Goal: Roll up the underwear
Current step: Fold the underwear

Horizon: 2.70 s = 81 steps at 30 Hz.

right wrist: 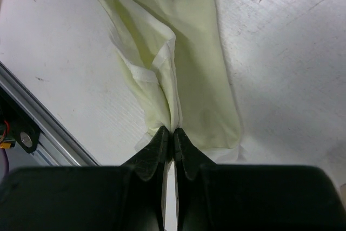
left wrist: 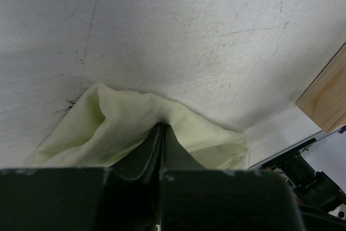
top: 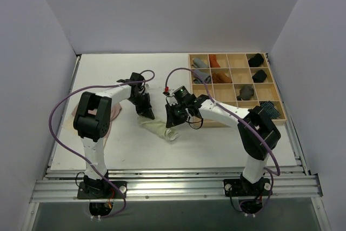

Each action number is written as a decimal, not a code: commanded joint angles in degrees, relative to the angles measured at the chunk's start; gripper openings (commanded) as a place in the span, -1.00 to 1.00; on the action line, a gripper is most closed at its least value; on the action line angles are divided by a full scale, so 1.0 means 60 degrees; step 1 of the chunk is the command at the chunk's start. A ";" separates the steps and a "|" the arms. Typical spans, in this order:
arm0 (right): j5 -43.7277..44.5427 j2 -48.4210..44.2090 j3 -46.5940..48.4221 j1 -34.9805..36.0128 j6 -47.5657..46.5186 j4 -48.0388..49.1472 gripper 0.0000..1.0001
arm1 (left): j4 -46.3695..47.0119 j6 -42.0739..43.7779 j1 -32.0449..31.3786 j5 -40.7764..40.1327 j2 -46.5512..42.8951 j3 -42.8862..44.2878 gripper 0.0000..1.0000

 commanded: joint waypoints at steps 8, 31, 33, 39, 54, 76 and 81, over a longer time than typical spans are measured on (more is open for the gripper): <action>-0.0324 0.0754 -0.0068 -0.0345 -0.0383 -0.0158 -0.86 | -0.0544 0.0413 -0.0041 -0.0773 0.0007 0.0610 -0.66; -0.0163 0.0492 0.1103 -0.0550 -0.0530 -0.0831 -0.34 | -0.0823 0.0413 0.0077 0.0281 -0.1487 0.0378 -0.07; -0.0104 0.0389 0.1192 -0.0580 -0.0530 -0.1036 -0.31 | -0.0750 0.0471 0.0062 0.0325 -0.1649 0.0245 -0.07; -0.0074 -0.0138 0.1281 -0.0609 -0.0297 -0.1359 -0.31 | -0.0779 0.0940 -0.0084 0.0223 -0.1796 -0.0063 -0.05; -0.2214 -0.0052 -0.1473 -0.0740 0.1286 0.2259 -0.55 | -0.0208 0.0853 -0.0158 0.0165 -0.1210 -0.0590 -0.12; -0.1028 -0.0404 -0.0113 -0.0961 -0.0030 -0.0376 -0.51 | -0.1599 0.1087 0.0252 -0.1739 -0.2438 0.0289 -0.06; -0.0500 0.0212 0.0313 -0.0946 -0.0617 -0.0817 -0.42 | -0.1805 0.0897 0.0238 -0.1463 -0.2732 -0.0165 -0.11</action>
